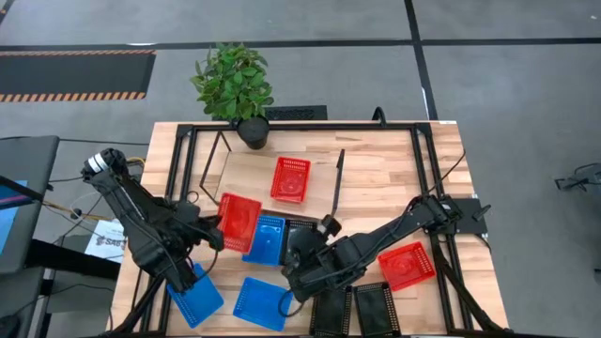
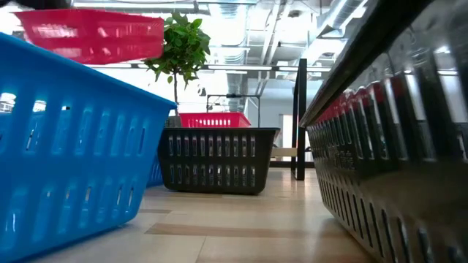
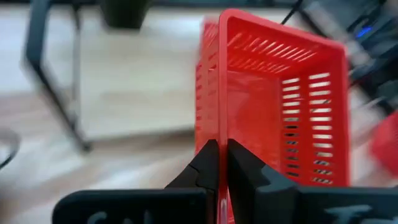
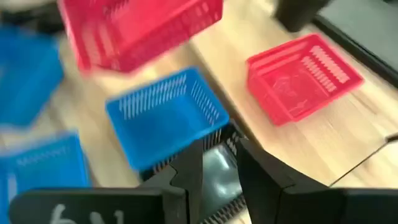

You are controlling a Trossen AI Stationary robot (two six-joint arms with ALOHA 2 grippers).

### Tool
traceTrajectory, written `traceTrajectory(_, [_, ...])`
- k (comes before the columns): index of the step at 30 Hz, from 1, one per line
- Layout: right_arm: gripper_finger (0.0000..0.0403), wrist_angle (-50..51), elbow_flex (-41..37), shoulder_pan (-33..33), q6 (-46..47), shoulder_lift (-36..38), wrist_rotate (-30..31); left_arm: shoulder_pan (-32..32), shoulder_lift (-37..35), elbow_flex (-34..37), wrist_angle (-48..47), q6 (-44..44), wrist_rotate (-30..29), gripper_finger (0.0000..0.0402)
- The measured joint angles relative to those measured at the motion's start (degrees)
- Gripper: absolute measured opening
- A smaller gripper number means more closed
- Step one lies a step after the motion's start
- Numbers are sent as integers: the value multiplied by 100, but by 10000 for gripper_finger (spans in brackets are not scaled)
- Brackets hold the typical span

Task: Stack baskets on shelf by color
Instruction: Stack the left red basket on top of the other red basket on the shelf

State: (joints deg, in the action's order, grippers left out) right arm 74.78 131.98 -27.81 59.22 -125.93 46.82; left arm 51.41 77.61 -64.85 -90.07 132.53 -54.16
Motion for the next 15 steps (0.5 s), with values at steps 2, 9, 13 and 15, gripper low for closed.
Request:
traceTrajectory(2, [128,-29,0,0,416,0,304,-77,-7,-36,5,-108,-405,0])
traceTrajectory(9, [150,-840,0,101,506,0,1285,-415,-5,-34,3,-503,-1400,0])
traceTrajectory(13, [170,-1583,2,232,-20,0,1240,-558,-5,-34,3,-576,-1967,0])
traceTrajectory(15, [189,-1809,2,341,-147,0,1141,-628,-5,-34,3,-673,-2098,0])
